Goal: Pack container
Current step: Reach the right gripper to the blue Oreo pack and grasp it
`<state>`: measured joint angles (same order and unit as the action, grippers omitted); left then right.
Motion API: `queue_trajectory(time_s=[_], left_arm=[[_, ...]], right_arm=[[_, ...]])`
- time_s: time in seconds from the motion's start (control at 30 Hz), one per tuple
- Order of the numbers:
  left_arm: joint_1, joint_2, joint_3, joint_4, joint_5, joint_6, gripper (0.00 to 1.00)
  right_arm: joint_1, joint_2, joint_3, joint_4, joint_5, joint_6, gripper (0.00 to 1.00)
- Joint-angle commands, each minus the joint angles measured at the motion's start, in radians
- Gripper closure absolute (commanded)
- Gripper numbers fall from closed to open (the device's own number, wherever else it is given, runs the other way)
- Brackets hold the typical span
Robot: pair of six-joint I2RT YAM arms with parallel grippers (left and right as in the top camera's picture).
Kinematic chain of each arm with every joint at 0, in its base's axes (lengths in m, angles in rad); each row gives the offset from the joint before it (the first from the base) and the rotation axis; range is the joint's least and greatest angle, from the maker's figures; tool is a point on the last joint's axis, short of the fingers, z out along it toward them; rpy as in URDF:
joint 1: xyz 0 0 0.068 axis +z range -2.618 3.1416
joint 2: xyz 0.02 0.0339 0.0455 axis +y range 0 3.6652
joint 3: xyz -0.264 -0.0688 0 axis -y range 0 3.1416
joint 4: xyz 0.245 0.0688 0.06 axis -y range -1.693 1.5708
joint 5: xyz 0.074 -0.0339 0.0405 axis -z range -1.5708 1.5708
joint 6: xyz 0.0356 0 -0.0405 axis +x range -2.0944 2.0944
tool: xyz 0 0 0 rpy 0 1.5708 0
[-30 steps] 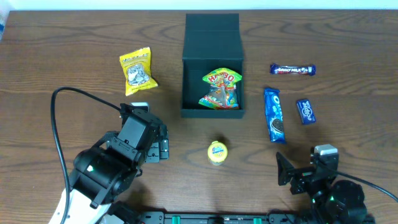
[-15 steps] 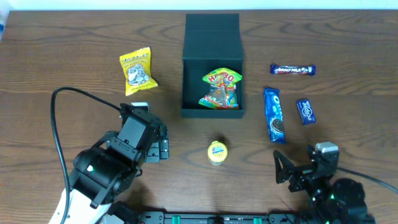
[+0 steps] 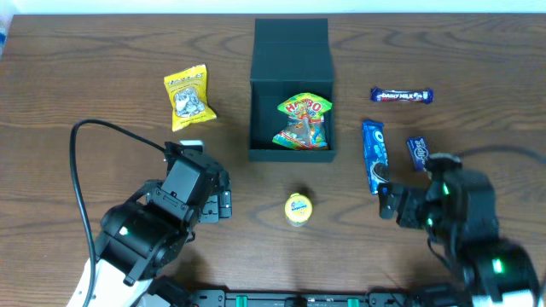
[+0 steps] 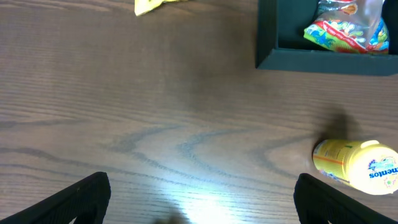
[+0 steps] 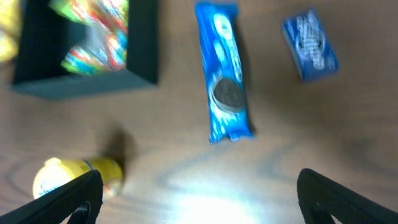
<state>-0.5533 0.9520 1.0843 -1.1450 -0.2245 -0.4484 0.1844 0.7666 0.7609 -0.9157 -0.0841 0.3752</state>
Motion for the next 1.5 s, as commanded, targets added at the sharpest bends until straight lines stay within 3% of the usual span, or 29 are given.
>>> queue_trajectory(time_s=[0.0,0.13,0.37,0.63,1.47], left_arm=[[0.003,-0.001,-0.002,-0.004,-0.018,-0.008,0.05],[0.003,-0.001,-0.002,-0.004,-0.018,-0.008,0.05],[0.003,-0.001,-0.002,-0.004,-0.018,-0.008,0.05],[0.003,-0.001,-0.002,-0.004,-0.018,-0.008,0.05],[0.003,-0.001,-0.002,-0.004,-0.018,-0.008,0.05]], right_arm=[[-0.007,0.166,0.091,-0.056,0.008,0.013,0.01],[-0.007,0.352,0.153,-0.057,-0.063,0.013,0.01],[-0.016,0.556,0.198,-0.012,-0.016,-0.026,0.01],[-0.016,0.764,0.357,-0.051,-0.002,-0.192,0.01],[0.005,1.111,0.431,0.137,-0.002,-0.201,0.01]])
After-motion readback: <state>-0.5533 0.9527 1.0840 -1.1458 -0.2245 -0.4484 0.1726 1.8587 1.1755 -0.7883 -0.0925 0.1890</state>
